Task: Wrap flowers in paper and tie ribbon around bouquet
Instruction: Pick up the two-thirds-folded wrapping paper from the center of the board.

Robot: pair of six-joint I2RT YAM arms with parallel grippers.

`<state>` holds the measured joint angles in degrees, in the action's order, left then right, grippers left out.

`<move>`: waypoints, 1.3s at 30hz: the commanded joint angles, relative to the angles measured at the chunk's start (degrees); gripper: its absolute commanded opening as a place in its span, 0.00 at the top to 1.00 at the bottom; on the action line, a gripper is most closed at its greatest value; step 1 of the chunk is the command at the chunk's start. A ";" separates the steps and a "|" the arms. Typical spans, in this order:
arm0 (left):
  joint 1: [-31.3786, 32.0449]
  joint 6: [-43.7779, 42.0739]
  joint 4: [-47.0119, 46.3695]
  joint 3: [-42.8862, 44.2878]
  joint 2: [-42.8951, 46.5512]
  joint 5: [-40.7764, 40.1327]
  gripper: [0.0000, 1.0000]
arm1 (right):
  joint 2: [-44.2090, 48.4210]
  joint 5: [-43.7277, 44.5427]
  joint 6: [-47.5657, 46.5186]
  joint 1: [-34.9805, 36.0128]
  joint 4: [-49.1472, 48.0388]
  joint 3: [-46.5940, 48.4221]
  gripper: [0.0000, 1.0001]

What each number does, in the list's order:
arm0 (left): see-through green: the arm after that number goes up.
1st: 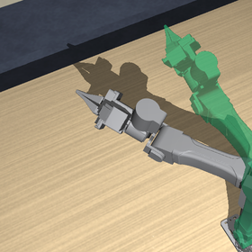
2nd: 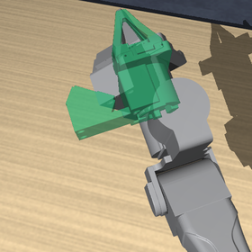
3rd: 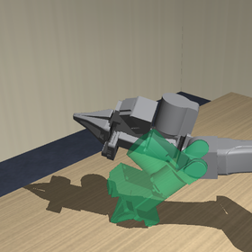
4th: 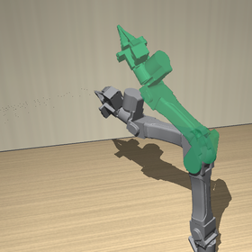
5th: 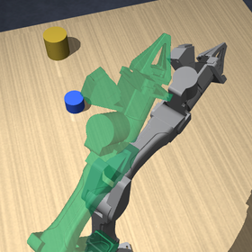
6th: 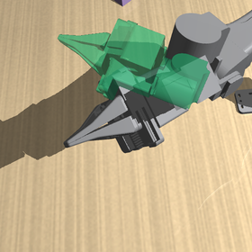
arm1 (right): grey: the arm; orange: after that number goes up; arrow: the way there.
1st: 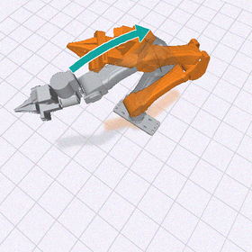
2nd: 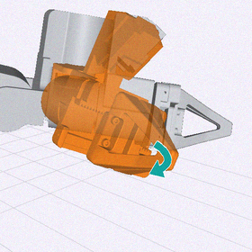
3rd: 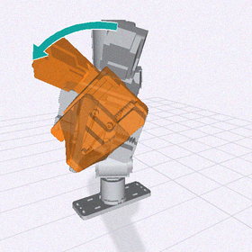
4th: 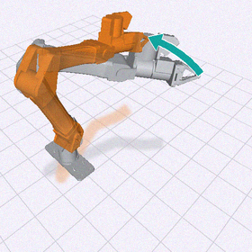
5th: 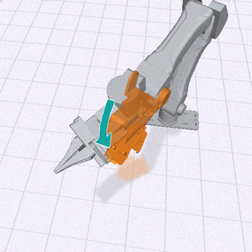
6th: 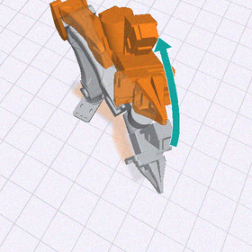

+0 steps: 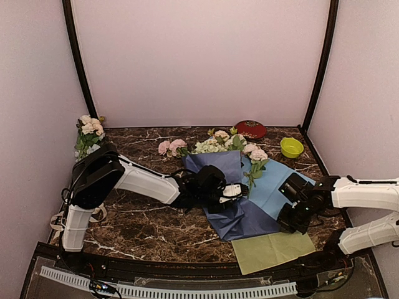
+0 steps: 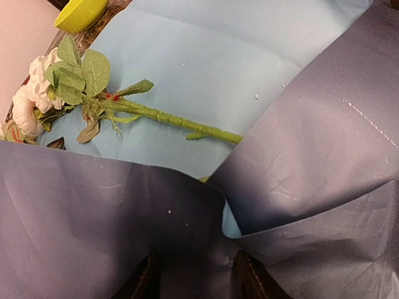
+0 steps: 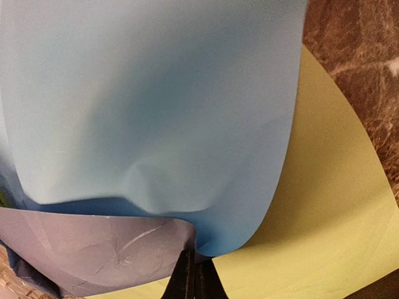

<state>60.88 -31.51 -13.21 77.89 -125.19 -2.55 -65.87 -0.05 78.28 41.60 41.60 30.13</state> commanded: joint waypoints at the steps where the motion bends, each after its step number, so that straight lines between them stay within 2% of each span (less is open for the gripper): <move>1: 0.99 -0.95 2.31 -0.25 -0.50 0.39 0.57 | 2.40 4.16 -0.02 -0.43 0.38 1.05 1.00; 6: 0.99 -1.62 1.95 -0.41 -0.96 0.06 0.57 | 3.08 4.33 0.12 -1.42 1.03 1.28 1.00; 13: 0.99 -1.54 1.97 -0.35 -1.32 0.09 0.56 | -1.15 10.08 -8.68 -0.52 3.59 8.65 1.00; 19: 0.99 -1.37 1.58 0.48 -3.24 0.27 0.56 | -1.40 13.02 -9.77 4.51 7.03 12.21 1.00; 26: 0.99 -1.04 2.06 1.15 -5.23 0.30 0.56 | -1.87 19.47 -9.63 12.90 11.17 20.81 1.00; 34: 0.65 0.75 2.49 1.28 -6.04 1.35 0.56 | -6.85 23.59 -15.08 22.81 8.39 27.06 1.00; 38: 0.43 1.47 2.42 1.11 -6.05 1.64 0.56 | -3.77 22.76 -18.63 25.18 0.78 24.81 1.00; 39: 0.38 1.59 2.39 1.05 -6.11 1.81 0.56 | -2.52 23.14 -17.83 25.19 -0.43 23.44 0.97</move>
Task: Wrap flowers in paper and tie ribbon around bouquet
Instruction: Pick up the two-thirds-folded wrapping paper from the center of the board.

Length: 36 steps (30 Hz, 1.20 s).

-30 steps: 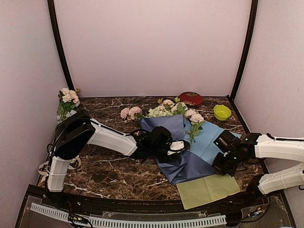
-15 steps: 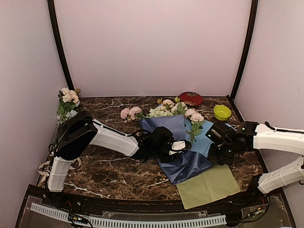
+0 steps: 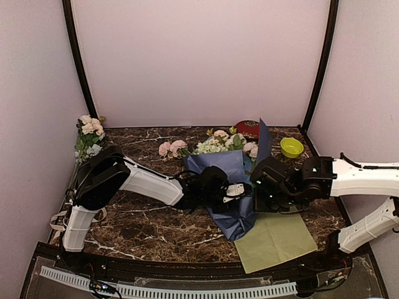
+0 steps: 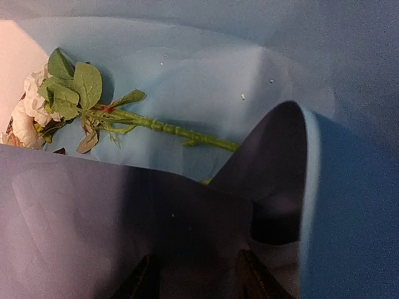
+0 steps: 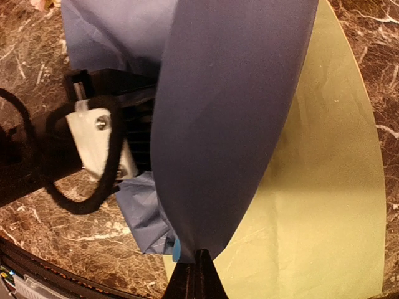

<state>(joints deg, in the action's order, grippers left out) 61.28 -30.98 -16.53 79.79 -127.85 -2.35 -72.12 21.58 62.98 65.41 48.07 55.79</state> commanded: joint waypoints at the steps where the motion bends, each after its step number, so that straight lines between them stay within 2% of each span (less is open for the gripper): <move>1: -0.10 1.10 5.69 -0.78 -3.44 1.72 0.56 | 4.98 2.60 -0.85 1.35 -6.89 -3.67 0.92; 3: -0.23 1.19 5.73 -0.77 -3.39 1.80 0.56 | 7.46 3.73 4.29 1.12 -4.39 -7.53 0.78; 5: -0.19 1.10 5.86 -0.76 -3.42 1.96 0.56 | 10.20 2.17 9.33 0.35 -3.17 -11.89 0.60; 7: -0.19 1.01 5.69 -0.83 -3.44 2.16 0.56 | 12.97 -0.65 12.27 -0.20 -6.11 -16.56 0.41; 10: -0.19 0.84 5.69 -0.78 -3.37 2.29 0.56 | 15.70 -3.59 11.45 -2.08 -14.47 -21.91 0.16; 13: -0.20 0.88 5.82 -0.62 -3.42 2.27 0.56 | 15.78 -2.92 9.23 -4.89 -19.10 -23.66 0.02; 17: -0.19 0.92 6.22 -0.57 -3.30 1.98 0.56 | 15.30 -5.34 7.87 -8.14 -27.27 -26.07 0.00; 27: -0.19 0.69 6.16 -0.58 -3.32 2.09 0.56 | 12.23 -7.21 5.82 -6.64 -30.06 -25.12 0.00; 30: -0.19 0.83 6.10 -0.51 -3.37 2.33 0.56 | 8.12 -7.91 6.08 -6.52 -26.96 -24.41 0.00; 36: -0.19 0.50 6.77 -0.23 -3.32 2.37 0.56 | 2.65 -5.66 11.36 -6.56 -17.23 -23.27 0.09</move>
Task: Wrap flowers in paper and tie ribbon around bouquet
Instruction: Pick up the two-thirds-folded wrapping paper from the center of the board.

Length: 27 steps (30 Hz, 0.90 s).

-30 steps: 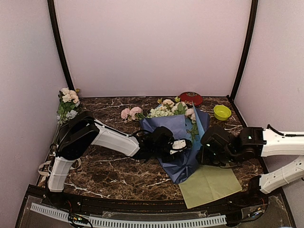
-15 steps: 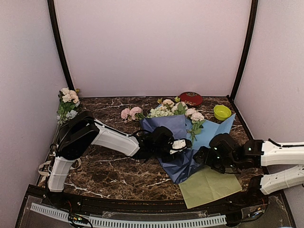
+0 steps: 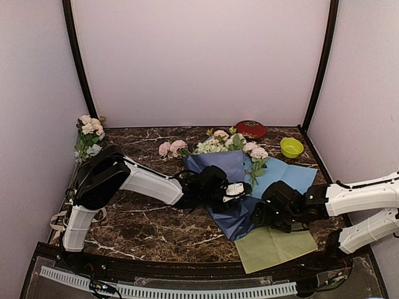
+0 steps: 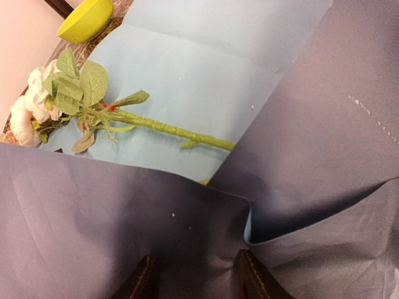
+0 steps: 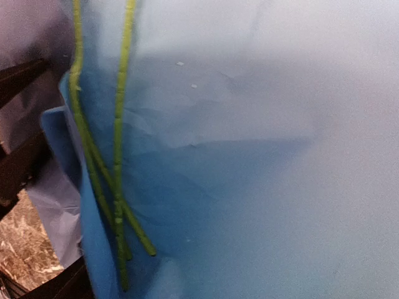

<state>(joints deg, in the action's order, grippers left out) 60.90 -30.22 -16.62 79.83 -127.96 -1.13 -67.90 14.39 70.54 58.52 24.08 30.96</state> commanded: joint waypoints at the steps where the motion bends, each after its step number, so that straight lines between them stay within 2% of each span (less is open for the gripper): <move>1: 0.18 -0.40 6.94 -0.29 -3.21 1.06 0.56 | -1.52 1.88 4.70 0.24 7.49 1.22 0.09; 6: 0.18 -0.63 7.22 -0.18 -3.18 0.96 0.56 | -0.63 1.37 7.36 -1.75 8.61 -1.50 0.15; 8: 0.18 -0.68 7.31 -0.27 -3.24 0.87 0.56 | 0.65 1.71 6.93 -1.83 7.74 -2.16 0.23; 11: 0.18 -0.88 7.22 -0.39 -3.19 0.46 0.56 | 3.81 2.75 5.61 -1.83 5.56 -2.85 0.41; 15: 0.18 -1.15 7.25 -0.50 -3.29 0.36 0.56 | 5.97 5.62 6.15 -1.96 7.34 -3.22 0.61; 22: 0.18 -1.34 7.52 -0.40 -3.23 0.28 0.56 | 4.87 7.56 2.78 -2.01 8.91 -0.67 0.92; 24: 0.17 -1.34 7.65 -0.31 -3.18 0.25 0.56 | 3.10 7.87 0.71 -2.01 11.14 1.36 0.99; 27: 0.09 -1.25 7.51 -0.46 -3.33 0.40 0.56 | 0.68 8.10 -1.01 -1.66 14.45 3.70 1.00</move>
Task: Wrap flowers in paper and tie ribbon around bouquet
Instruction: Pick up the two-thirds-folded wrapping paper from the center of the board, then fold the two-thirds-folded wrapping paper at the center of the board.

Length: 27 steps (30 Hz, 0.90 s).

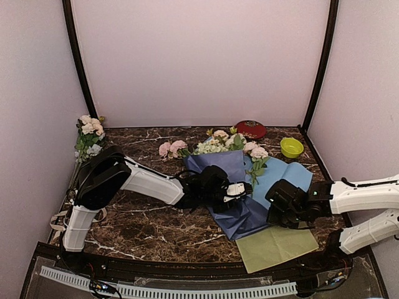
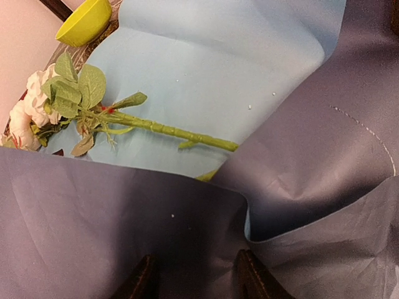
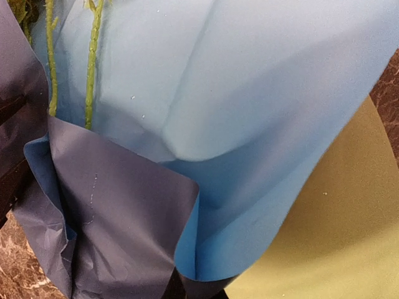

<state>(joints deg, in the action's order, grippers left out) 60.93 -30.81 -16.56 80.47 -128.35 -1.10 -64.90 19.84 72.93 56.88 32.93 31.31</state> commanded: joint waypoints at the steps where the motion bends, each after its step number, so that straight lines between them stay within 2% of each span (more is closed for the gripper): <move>1: 0.03 -0.66 7.42 -1.13 -2.92 0.45 0.56 | -2.81 2.71 -3.69 0.31 5.93 3.54 1.00; 5: -0.04 -0.42 7.42 -1.05 -2.95 0.51 0.55 | -4.35 4.21 -5.96 2.40 5.83 5.65 1.00; 10: -0.40 -0.22 7.46 -1.24 -2.90 1.02 0.55 | -8.21 10.39 -9.37 6.68 11.56 11.70 1.00; 19: -1.05 0.95 7.25 -1.36 -2.93 2.00 0.55 | -15.88 22.19 -22.08 17.01 14.49 20.41 1.00; 23: -1.62 2.04 7.17 -1.34 -2.86 3.16 0.54 | -19.29 27.23 -30.81 22.37 11.92 23.01 1.00; 27: -2.34 3.68 7.05 -0.80 -2.80 4.63 0.55 | -22.43 28.32 -41.31 24.04 6.59 24.12 1.00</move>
<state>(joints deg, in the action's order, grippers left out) 59.33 -28.84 -16.62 80.49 -128.46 1.72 -85.41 43.38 43.83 79.35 44.84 53.32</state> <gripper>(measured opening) 0.455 0.004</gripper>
